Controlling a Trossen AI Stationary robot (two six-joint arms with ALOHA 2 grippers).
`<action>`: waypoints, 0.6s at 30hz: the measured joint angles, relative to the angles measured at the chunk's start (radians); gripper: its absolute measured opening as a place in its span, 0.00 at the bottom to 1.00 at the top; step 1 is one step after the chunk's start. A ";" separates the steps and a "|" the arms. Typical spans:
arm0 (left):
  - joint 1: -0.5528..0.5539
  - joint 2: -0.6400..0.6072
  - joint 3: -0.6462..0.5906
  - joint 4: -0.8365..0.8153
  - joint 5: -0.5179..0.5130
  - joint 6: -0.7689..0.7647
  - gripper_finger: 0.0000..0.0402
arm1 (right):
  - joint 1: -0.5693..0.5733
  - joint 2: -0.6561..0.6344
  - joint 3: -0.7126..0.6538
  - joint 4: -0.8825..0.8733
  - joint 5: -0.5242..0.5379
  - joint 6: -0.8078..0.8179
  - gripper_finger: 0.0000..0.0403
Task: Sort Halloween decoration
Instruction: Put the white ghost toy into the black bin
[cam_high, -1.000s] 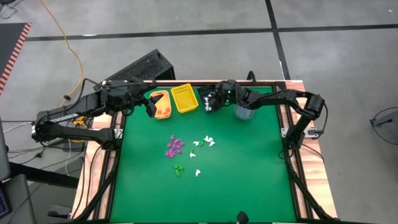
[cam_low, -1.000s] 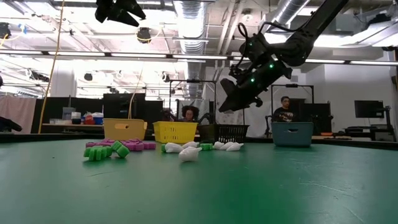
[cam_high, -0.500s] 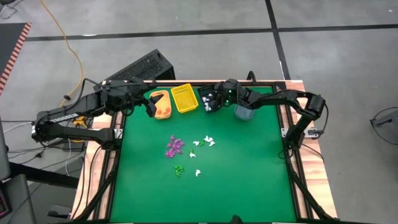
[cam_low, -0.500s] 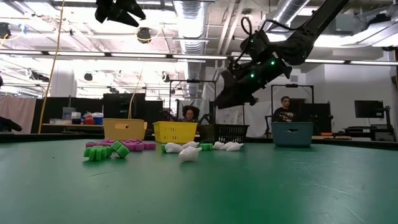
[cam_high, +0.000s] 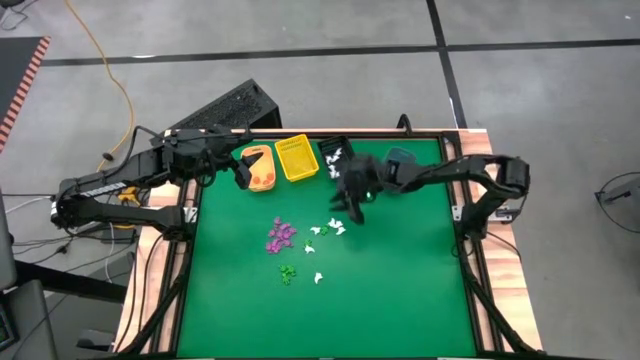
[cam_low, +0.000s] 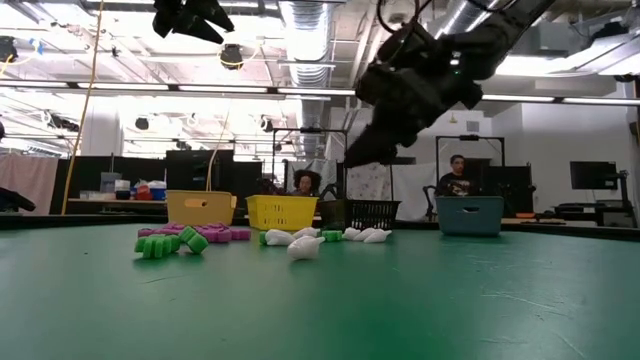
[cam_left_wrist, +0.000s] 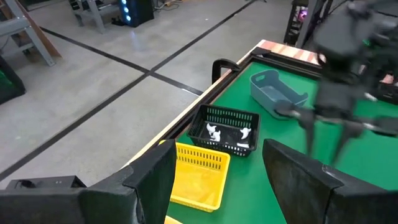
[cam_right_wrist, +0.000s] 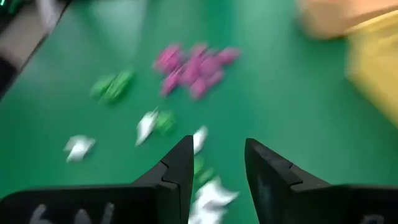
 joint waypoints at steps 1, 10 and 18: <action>0.000 0.000 0.000 0.000 0.000 0.000 0.58 | 0.023 0.000 0.000 -0.035 0.000 -0.024 0.34; 0.000 0.000 0.000 0.000 0.000 -0.001 0.58 | 0.148 0.003 0.000 -0.185 0.087 -0.220 0.34; 0.000 0.000 0.000 0.001 -0.006 -0.026 0.58 | 0.151 0.007 -0.059 -0.146 0.159 -0.423 0.34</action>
